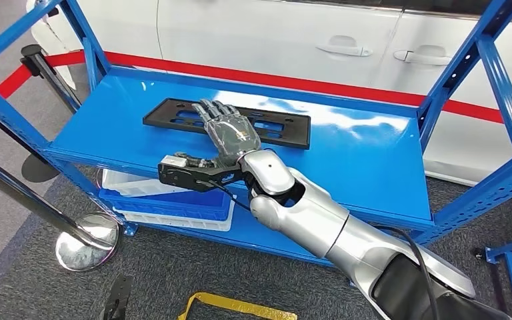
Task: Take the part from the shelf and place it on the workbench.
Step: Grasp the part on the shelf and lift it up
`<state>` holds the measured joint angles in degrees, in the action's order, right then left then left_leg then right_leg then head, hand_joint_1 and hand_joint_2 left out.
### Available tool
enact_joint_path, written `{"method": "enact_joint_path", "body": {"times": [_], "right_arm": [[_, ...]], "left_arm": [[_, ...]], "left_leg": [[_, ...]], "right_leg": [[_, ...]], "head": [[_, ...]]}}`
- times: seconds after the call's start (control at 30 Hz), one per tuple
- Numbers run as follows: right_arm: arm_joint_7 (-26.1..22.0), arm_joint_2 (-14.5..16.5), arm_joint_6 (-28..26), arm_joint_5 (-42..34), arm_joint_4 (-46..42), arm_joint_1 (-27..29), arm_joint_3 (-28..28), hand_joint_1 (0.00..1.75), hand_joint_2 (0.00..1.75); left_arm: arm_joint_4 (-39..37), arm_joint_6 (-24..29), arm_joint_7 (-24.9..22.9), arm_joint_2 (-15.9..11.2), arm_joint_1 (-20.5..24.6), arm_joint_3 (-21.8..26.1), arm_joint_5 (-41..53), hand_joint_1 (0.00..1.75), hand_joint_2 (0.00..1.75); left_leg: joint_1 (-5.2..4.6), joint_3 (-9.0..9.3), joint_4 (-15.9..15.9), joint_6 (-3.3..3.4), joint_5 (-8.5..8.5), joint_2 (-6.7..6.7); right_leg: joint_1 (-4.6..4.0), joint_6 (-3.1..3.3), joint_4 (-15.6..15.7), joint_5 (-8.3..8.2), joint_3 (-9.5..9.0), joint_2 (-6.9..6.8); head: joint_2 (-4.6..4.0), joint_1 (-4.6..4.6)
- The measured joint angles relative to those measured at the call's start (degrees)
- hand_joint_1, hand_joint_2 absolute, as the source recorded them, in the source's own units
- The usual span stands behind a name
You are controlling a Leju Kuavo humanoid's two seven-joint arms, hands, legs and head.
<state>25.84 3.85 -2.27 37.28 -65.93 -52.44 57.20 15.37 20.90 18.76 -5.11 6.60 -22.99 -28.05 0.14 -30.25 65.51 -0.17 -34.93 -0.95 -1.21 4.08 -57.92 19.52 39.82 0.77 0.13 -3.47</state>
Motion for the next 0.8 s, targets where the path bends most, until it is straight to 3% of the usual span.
{"method": "enact_joint_path", "body": {"times": [0.03,0.07,0.1,0.13,0.17,0.2,0.27,0.37,0.43,0.47,0.53,0.6,0.63,0.73,0.8], "right_arm": [[0.17,0.01,0.02,0.09,0.17,0.04,0.0,0.0,0.0],[0.39,0.01,0.04,0.25,0.36,0.12,0.0,0.0,0.44],[0.63,0.0,0.07,0.46,0.57,0.2,0.0,0.0,0.87],[0.92,-0.01,0.13,0.73,0.78,0.25,0.0,0.0,1.31],[1.19,-0.01,0.22,1.03,0.97,0.26,0.0,0.0,1.75],[1.49,-0.01,0.42,1.37,1.14,0.26,0.0,0.0,1.75],[2.17,-0.06,1.36,2.02,1.49,0.19,0.02,0.0,1.75],[2.75,-0.21,3.49,1.72,2.07,0.26,0.04,0.0,1.75],[2.55,-0.38,4.31,0.49,2.46,0.31,0.04,0.0,1.75],[2.34,-0.45,4.57,-0.08,2.66,0.32,0.04,0.0,1.75],[1.83,-0.63,5.1,-0.9,3.1,0.52,0.04,0.0,1.75],[1.42,-0.95,5.58,-1.3,3.52,1.03,0.04,0.0,1.75],[1.3,-1.13,5.69,-1.38,3.7,1.28,0.04,0.0,1.75],[1.22,-1.4,5.78,-1.42,4.05,1.45,0.04,0.0,1.75],[1.19,-1.44,5.79,-1.48,4.15,1.35,0.05,0.0,1.75]], "left_arm": [[0.0,0.26,-0.16,0.01,0.0,0.0,-0.15,0.0,0.0],[-0.01,0.58,-0.41,0.01,-0.07,0.0,-0.26,0.0,0.0],[-0.02,0.87,-0.7,0.01,-0.19,0.0,-0.25,0.0,0.0],[-0.03,1.1,-1.05,0.02,-0.3,0.0,-0.2,0.0,0.0],[-0.04,1.23,-1.38,0.02,-0.38,0.0,-0.13,0.0,0.0],[-0.04,1.28,-1.7,0.03,-0.42,0.0,-0.09,0.0,0.0],[-0.05,1.29,-2.17,0.08,-0.43,0.0,-0.1,0.0,0.0],[-0.1,1.32,-2.55,0.12,-0.69,0.0,-0.11,0.0,0.0],[-0.13,1.34,-2.64,0.13,-0.83,0.0,-0.03,0.0,0.0],[-0.13,1.34,-2.69,0.13,-0.8,0.0,0.03,0.0,0.0],[-0.13,1.31,-2.79,0.13,-0.77,0.0,0.18,0.0,0.0],[-0.13,1.29,-2.9,0.12,-0.83,0.0,0.26,0.0,0.0],[-0.13,1.28,-2.94,0.11,-0.86,0.0,0.28,0.0,0.0],[-0.13,1.26,-2.96,0.15,-0.85,0.0,0.32,0.0,0.0],[-0.14,1.25,-2.97,0.2,-0.8,0.0,0.37,0.0,0.0]], "left_leg": [[0.2,-2.31,3.19,-0.42,-1.49,0.05],[0.42,-4.44,5.61,-0.79,-2.48,0.08],[0.62,-5.95,6.54,-1.09,-2.45,0.12],[0.83,-6.57,5.54,-1.35,-0.99,0.18],[1.02,-6.25,2.73,-1.57,1.72,0.25],[1.15,-5.43,-0.63,-1.78,4.42,0.29],[0.92,-4.28,-5.6,-1.54,7.05,0.45],[0.48,-4.09,-6.46,0.17,7.56,0.57],[0.63,-3.96,-6.67,0.88,7.91,0.58],[0.69,-3.9,-6.78,1.17,8.0,0.59],[0.57,-3.82,-6.77,1.54,7.96,0.61],[0.45,-3.73,-6.73,1.76,7.82,0.61],[0.4,-3.63,-6.72,1.83,7.74,0.57],[0.24,-3.11,-6.67,1.74,7.26,0.47],[0.18,-3.07,-6.63,1.4,7.01,0.48]], "right_leg": [[0.03,0.08,-0.02,0.34,-0.22,0.01],[0.06,0.06,-0.1,0.7,-0.43,0.05],[0.13,-0.03,-0.26,1.07,-0.63,0.1],[0.24,-0.18,-0.54,1.5,-0.87,0.14],[0.39,-0.38,-0.92,1.98,-1.12,0.17],[0.55,-0.66,-1.29,2.46,-1.34,0.18],[0.7,-1.24,-1.88,3.05,-1.49,0.17],[0.57,-2.02,-2.09,3.31,-1.34,0.16],[0.64,-2.56,-3.38,4.43,-0.82,0.04],[0.7,-2.8,-5.48,5.77,0.1,-0.03],[0.81,-3.13,-12.68,9.37,3.33,-0.14],[0.82,-3.12,-18.17,10.97,5.94,-0.15],[0.8,-2.99,-18.07,10.28,5.91,-0.15],[0.49,-2.1,-7.68,5.17,0.55,-0.14],[0.18,-1.71,-2.9,4.16,-1.96,-0.13]], "head": [[0.0,-0.02],[0.0,0.0],[0.0,-0.01],[0.0,-0.01],[0.0,-0.01],[0.0,0.0],[0.0,-0.07],[0.0,-0.08],[0.0,-0.03],[0.0,0.03],[0.0,0.13],[0.0,0.14],[0.0,0.14],[0.0,0.12],[0.0,0.1]]}}
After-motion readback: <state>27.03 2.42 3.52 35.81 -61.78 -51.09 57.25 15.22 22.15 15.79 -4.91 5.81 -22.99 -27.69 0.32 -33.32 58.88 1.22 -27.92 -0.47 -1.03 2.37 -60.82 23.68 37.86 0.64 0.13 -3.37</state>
